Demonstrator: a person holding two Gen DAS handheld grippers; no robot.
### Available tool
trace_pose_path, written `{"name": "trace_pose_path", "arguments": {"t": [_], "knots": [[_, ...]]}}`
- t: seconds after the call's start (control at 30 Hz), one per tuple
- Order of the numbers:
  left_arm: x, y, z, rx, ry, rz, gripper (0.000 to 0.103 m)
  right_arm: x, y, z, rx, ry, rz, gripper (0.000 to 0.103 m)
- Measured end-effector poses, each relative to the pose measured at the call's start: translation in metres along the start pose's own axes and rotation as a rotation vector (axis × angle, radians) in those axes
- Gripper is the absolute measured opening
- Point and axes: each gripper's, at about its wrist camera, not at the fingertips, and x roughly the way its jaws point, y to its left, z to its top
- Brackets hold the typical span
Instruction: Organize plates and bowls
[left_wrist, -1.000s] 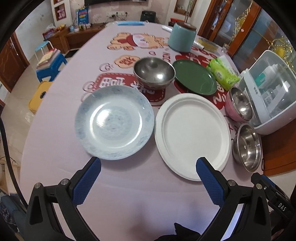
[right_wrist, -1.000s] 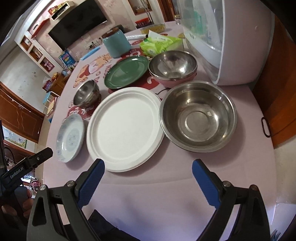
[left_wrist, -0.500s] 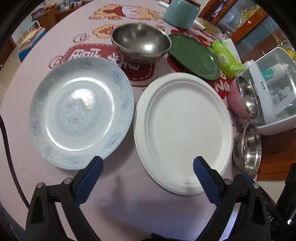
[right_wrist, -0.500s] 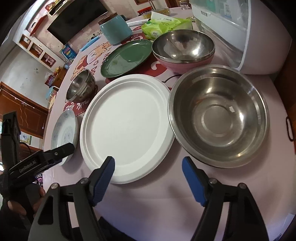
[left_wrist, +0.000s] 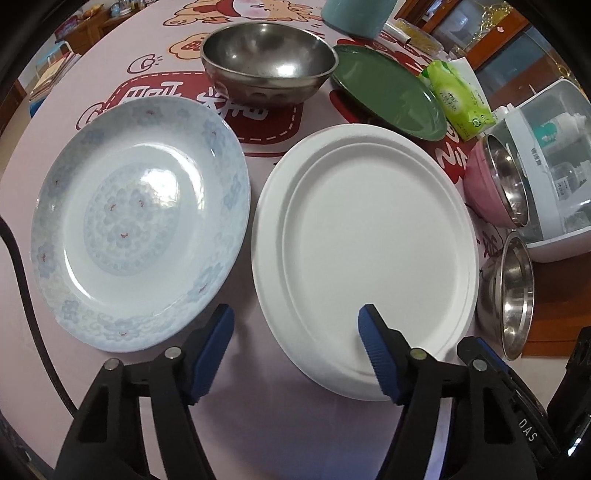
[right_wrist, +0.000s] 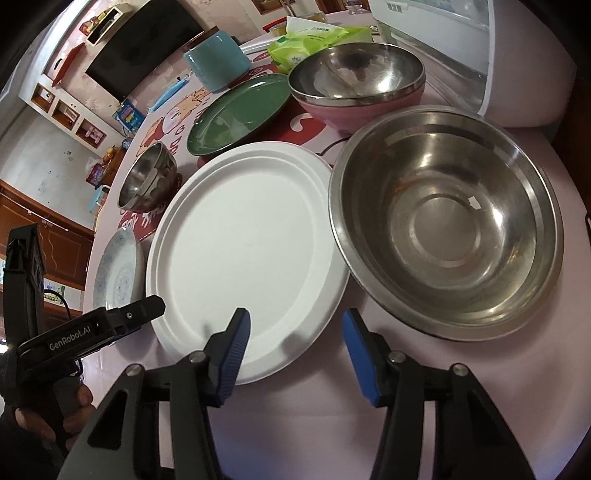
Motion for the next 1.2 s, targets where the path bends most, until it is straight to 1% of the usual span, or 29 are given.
{"name": "trace_pose_path", "arguments": {"t": [0.2, 0.4, 0.53, 0.6, 1.03, 1.07, 1.13, 1.2], "knots": [[0.006, 0.003, -0.001, 0.003, 0.013, -0.010, 0.060, 0.004, -0.007, -0.002, 0.017, -0.019, -0.004, 0.049], [0.013, 0.001, 0.001, -0.001, 0.009, -0.005, 0.060, 0.009, -0.014, -0.002, 0.040, -0.035, 0.002, 0.045], [0.016, 0.000, 0.003, -0.003, 0.006, 0.002, 0.059, 0.014, -0.015, -0.001, 0.040, -0.055, 0.009, 0.038], [0.017, 0.000, 0.005, -0.004, -0.006, 0.013, 0.054, 0.015, -0.014, 0.001, 0.035, -0.068, 0.009, 0.038], [0.021, -0.006, 0.018, 0.014, -0.069, 0.035, 0.054, 0.022, -0.008, 0.008, -0.010, -0.161, -0.018, 0.037], [0.022, -0.006, 0.018, 0.013, -0.071, 0.040, 0.051, 0.022, -0.008, 0.007, -0.012, -0.163, -0.021, 0.037], [0.021, -0.005, 0.017, 0.009, -0.078, 0.050, 0.047, 0.022, -0.009, 0.007, -0.014, -0.164, -0.030, 0.033], [0.019, -0.002, 0.017, 0.004, -0.083, 0.061, 0.037, 0.022, -0.009, 0.007, -0.016, -0.164, -0.031, 0.032]]}}
